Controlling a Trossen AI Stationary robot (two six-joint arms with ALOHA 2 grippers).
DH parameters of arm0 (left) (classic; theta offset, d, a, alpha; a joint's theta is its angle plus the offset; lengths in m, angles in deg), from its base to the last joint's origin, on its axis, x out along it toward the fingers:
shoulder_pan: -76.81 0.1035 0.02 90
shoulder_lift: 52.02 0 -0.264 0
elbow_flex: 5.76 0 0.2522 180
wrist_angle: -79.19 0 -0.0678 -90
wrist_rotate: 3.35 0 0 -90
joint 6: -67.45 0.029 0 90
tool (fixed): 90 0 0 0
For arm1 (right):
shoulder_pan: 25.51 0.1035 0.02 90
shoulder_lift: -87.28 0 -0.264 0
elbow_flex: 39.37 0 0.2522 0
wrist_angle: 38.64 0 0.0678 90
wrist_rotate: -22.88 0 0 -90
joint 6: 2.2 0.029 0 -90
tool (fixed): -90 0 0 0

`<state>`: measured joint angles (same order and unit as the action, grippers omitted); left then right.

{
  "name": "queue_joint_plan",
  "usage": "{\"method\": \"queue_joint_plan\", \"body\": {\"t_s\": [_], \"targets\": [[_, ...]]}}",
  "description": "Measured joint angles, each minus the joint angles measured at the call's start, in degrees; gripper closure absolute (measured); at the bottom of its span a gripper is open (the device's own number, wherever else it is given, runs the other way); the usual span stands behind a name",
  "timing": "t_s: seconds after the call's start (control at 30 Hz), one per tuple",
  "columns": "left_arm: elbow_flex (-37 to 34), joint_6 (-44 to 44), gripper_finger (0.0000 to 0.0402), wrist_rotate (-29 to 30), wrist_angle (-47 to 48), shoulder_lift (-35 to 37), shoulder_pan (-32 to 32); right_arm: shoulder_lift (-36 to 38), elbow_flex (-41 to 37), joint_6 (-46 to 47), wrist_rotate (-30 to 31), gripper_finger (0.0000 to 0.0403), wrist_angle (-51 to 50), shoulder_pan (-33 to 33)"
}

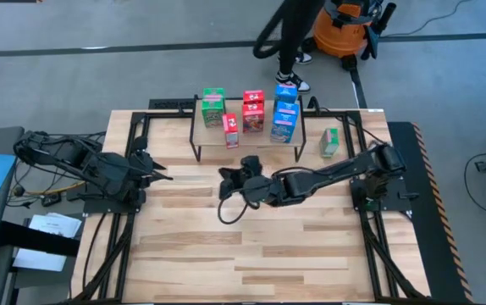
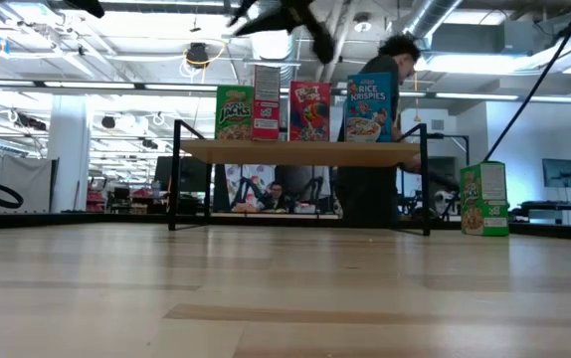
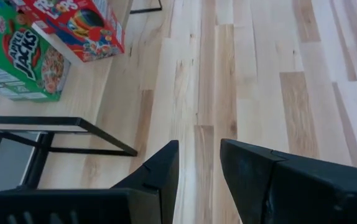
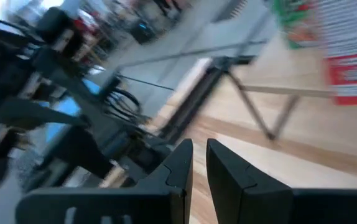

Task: Stack cereal on shelf
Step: Put the red cereal box on the shelf aligned with the other red cereal box

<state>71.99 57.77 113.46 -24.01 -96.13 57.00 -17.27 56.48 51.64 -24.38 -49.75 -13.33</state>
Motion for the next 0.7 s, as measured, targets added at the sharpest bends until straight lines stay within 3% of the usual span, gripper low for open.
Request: {"method": "queue_joint_plan", "body": {"t_s": [0.17, 0.4, 0.5, 0.7], "targets": [[0.0, -0.1, 0.0294, 0.0, 0.2, 1.3, 0.0, -5.2, 2.3, -12.0, -2.4, 0.0330, 17.2, -0.6], [0.0, -0.6, 0.0294, -0.1, 0.0, 3.7, 0.0, -11.0, 12.9, -23.4, -2.0, 0.0330, 16.9, -2.8], [0.0, -1.3, 0.0294, -1.2, 0.0, 4.4, 0.0, -13.4, 17.6, -24.7, -1.5, 0.0330, 11.6, -3.6], [0.0, -1.1, 0.0294, -3.8, 0.1, 4.4, 0.0, -18.4, 24.9, -16.7, 4.5, 0.0330, -4.1, -4.1]]}}
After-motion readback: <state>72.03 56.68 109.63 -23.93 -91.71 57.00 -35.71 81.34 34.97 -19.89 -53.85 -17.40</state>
